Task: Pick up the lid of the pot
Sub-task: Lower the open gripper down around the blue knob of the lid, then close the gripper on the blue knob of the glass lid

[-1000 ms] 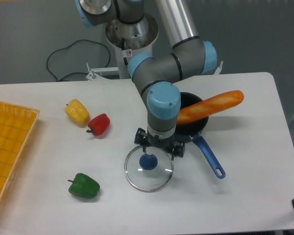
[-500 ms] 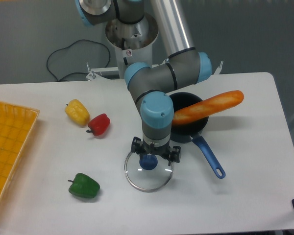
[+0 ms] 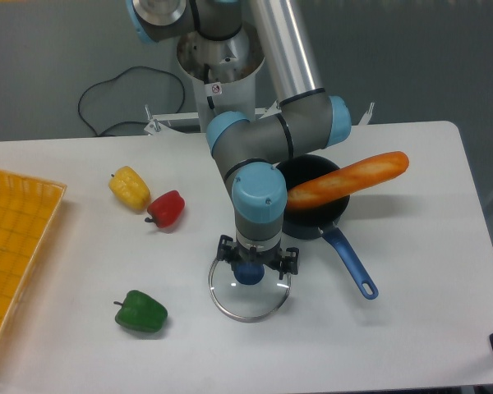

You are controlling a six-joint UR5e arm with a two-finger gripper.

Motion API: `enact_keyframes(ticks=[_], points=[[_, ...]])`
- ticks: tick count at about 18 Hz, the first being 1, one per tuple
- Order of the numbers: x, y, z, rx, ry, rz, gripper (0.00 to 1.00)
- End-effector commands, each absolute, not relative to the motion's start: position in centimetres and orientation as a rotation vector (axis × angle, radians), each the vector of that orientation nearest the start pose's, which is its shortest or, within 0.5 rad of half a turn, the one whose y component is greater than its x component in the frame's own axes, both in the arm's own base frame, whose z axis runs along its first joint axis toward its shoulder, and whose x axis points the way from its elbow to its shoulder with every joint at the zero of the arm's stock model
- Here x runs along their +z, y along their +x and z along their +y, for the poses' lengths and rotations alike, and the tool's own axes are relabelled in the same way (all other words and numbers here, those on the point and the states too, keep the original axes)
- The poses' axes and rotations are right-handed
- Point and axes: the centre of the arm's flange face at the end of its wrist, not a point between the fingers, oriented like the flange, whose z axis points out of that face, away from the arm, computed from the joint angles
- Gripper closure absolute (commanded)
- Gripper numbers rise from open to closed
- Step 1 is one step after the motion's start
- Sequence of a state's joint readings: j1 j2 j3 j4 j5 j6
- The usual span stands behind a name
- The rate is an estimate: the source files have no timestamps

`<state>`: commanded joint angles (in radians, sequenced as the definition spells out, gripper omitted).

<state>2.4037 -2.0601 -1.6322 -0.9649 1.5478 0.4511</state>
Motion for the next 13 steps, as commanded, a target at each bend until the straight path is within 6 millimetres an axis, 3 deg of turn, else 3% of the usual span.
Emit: enact_keyframes(ticks=[3,13], points=[[24.0,-38.2,53.0,0.040,-3.014,-0.681,0.00],[22.6,-36.9,53.7,0.015,-3.040,-0.663,0.00]])
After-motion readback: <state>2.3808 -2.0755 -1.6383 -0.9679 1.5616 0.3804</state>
